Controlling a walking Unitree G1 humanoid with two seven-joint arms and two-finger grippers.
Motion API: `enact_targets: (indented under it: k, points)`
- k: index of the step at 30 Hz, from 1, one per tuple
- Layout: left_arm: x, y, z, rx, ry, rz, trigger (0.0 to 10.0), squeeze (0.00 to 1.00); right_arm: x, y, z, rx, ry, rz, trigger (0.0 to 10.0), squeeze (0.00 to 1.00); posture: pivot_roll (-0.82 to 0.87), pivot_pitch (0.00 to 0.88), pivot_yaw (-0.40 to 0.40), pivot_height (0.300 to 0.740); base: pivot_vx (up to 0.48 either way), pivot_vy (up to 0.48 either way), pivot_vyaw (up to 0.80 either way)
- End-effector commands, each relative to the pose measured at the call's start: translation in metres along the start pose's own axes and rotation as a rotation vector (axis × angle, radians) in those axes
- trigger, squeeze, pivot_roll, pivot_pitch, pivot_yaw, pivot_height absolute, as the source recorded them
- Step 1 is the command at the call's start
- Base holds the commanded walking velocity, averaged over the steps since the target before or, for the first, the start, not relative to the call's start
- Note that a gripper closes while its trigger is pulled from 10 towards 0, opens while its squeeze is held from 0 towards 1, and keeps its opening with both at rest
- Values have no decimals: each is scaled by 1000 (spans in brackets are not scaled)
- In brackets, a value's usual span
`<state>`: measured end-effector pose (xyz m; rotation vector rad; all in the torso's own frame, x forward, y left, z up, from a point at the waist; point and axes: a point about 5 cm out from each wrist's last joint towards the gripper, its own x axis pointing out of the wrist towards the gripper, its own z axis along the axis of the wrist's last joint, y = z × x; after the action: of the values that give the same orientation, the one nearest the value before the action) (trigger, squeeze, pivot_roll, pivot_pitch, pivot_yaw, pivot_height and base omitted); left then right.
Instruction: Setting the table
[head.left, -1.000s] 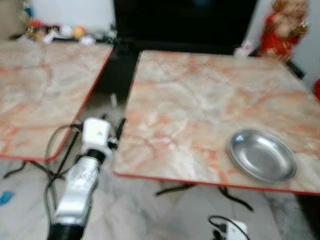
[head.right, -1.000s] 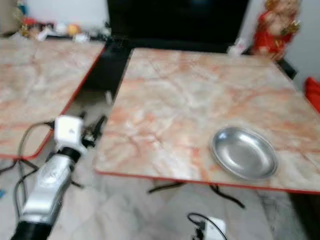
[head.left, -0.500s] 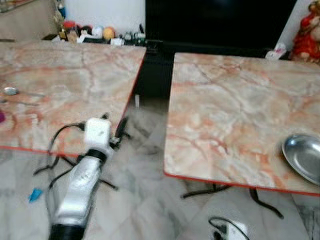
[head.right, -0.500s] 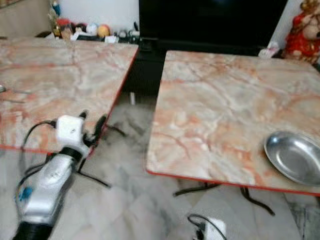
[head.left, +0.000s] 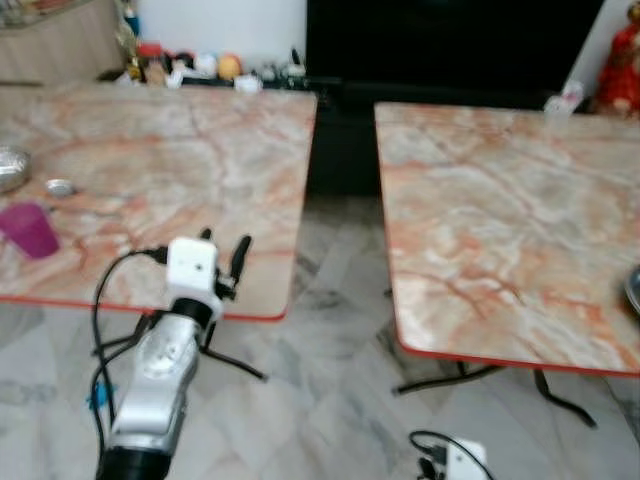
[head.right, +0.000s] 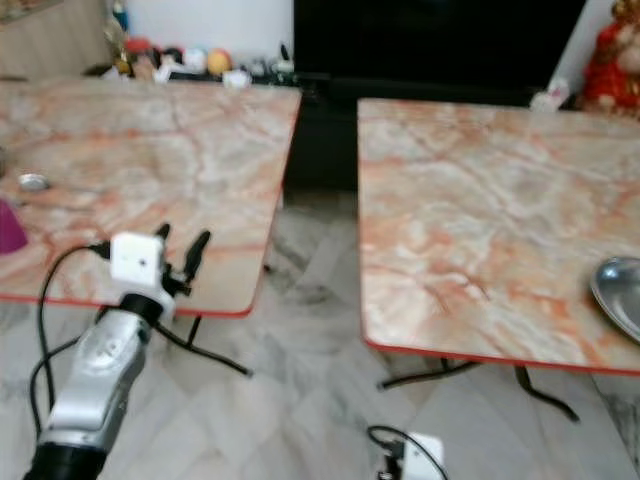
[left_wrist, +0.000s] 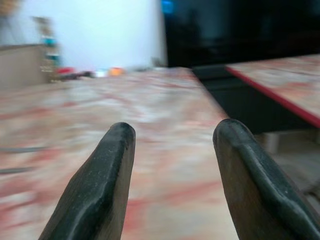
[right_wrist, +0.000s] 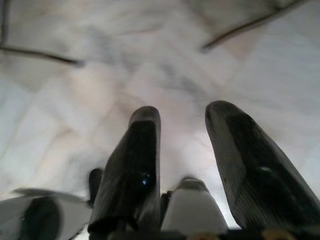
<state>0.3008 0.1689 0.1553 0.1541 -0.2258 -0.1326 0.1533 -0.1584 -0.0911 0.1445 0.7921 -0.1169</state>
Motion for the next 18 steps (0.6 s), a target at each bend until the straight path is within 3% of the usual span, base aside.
enact_targets:
  k: [1, 18]
  points:
    - [1, -3, 4, 0, -11, -10, 10000, 0, 0, -10, 2, -8, -1, -21, 10000, 0, 136, 0, -28, 740, 0, 356, 800]
    - [3, 1, 11, 3, -36, 5, 10000, 0, 1, -8, 5, 2, -17, -23, 10000, 0, 141, 0, -31, 740, 0, 358, 0]
